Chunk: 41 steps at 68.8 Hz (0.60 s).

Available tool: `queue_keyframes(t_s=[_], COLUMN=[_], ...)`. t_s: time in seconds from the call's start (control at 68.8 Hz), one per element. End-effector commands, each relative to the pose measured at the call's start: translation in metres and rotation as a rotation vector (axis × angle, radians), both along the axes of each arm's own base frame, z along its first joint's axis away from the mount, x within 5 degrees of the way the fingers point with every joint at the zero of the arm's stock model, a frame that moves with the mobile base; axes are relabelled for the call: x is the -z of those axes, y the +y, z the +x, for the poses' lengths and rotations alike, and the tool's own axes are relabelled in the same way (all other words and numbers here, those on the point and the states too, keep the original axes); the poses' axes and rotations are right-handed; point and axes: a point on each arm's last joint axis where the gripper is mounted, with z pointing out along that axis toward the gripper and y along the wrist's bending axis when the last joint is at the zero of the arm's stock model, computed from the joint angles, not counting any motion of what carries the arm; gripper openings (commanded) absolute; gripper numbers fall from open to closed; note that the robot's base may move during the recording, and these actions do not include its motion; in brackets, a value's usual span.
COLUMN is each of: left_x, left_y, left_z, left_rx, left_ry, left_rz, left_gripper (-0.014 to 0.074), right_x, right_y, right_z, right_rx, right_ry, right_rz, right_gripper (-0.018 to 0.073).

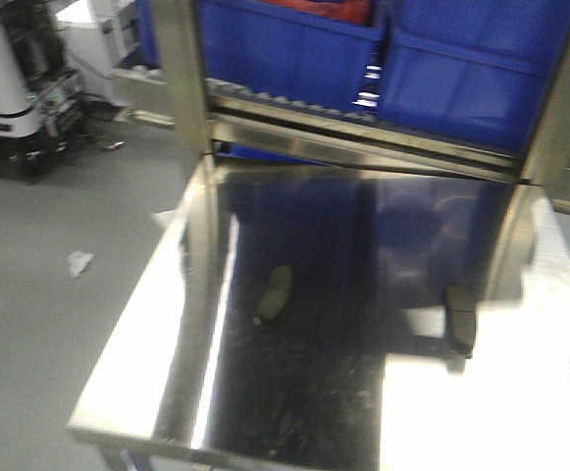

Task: Move and align brake pads A on conveyor
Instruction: 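Hold both pads and drive the base away from the steel table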

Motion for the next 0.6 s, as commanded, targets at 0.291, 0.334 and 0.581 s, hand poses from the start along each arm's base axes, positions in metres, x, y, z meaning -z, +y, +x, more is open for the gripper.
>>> queue_keyframes(t_s=[0.291, 0.334, 0.581], left_x=[-0.0163, -0.0163, -0.0163], left_y=[-0.0003, -0.0003, -0.0003], left_z=[0.0047, 0.0047, 0.0047], left_rx=[-0.01, -0.01, -0.01], left_ry=[-0.114, -0.114, -0.114], left_rz=[-0.023, -0.023, -0.023], left_gripper=[-0.0006, -0.0006, -0.0006], right_x=[-0.0173, -0.0173, -0.0173], right_y=[0.0002, 0.0002, 0.0002], right_z=[0.0039, 0.0039, 0.0038], right_rx=[0.004, 0.004, 0.003], right_ry=[-0.114, -0.114, -0.114], right_rz=[0.017, 0.017, 0.015], right_gripper=[-0.0005, -0.0005, -0.0005])
